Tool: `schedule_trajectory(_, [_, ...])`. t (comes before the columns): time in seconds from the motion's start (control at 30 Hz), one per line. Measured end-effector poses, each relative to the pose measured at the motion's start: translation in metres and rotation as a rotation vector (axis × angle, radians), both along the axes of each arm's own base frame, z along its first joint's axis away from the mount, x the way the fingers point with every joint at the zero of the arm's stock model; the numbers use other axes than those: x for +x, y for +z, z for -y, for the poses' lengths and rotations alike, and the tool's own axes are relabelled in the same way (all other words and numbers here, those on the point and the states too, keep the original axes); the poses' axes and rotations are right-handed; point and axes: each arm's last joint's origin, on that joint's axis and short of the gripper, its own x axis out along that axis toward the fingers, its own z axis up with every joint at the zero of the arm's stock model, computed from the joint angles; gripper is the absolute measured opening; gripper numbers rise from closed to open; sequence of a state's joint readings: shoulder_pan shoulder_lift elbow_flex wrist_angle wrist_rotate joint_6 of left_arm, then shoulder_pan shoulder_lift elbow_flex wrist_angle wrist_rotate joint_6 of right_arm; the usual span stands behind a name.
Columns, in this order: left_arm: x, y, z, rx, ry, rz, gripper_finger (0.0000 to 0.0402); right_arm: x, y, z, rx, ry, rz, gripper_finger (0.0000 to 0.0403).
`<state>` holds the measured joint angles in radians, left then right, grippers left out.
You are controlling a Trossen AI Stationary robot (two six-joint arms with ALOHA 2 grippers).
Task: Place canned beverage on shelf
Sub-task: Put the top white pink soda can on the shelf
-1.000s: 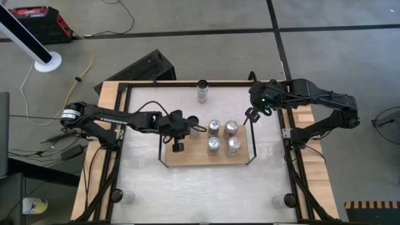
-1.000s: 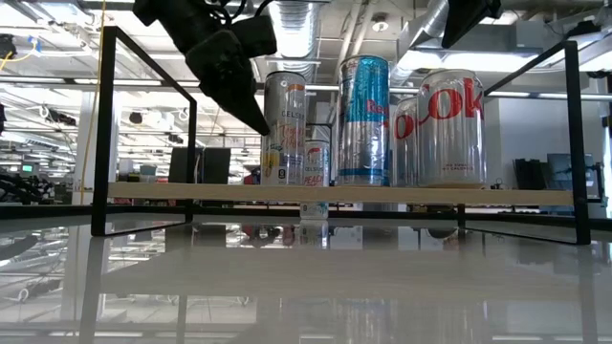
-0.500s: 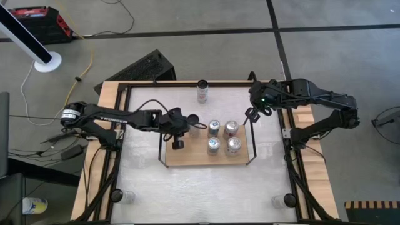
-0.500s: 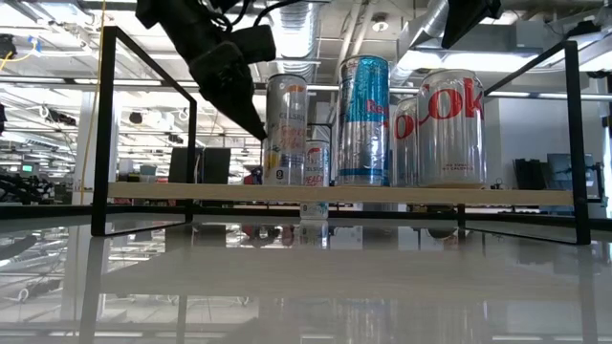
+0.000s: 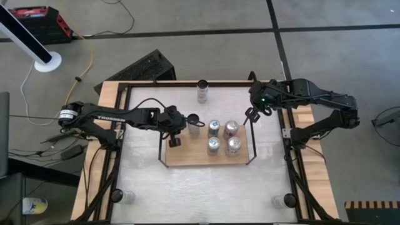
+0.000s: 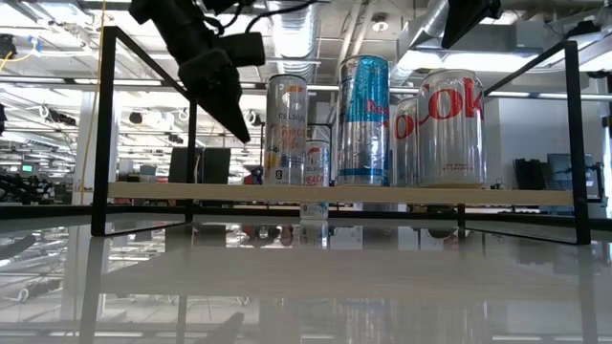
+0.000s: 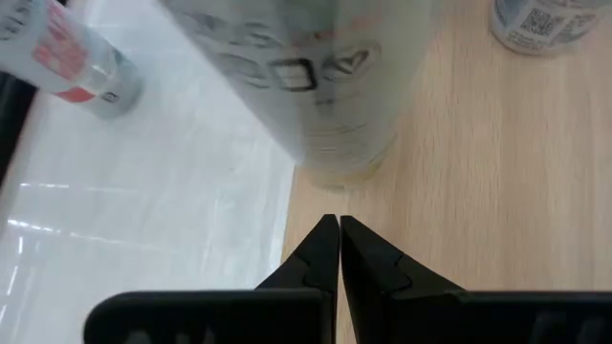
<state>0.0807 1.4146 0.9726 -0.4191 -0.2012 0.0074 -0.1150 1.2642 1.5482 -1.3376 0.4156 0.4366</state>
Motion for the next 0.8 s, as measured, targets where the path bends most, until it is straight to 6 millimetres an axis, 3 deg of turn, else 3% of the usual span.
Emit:
schedule_trajectory(0.13, [-0.010,0.015,0.001,0.004,0.003,0.050,0.0000,0.001,-0.002,0.000,0.000,0.001,0.003,0.0024])
schedule_trajectory(0.53, [-0.052,0.075,0.004,0.022,0.007,0.324,0.0000,0.020,-0.041,0.003,0.072,0.103,-0.011,0.0029])
schedule_trajectory(0.8, [-0.062,0.086,-0.015,0.069,0.051,0.368,0.0000,0.028,-0.040,0.007,0.071,0.173,0.078,0.0026])
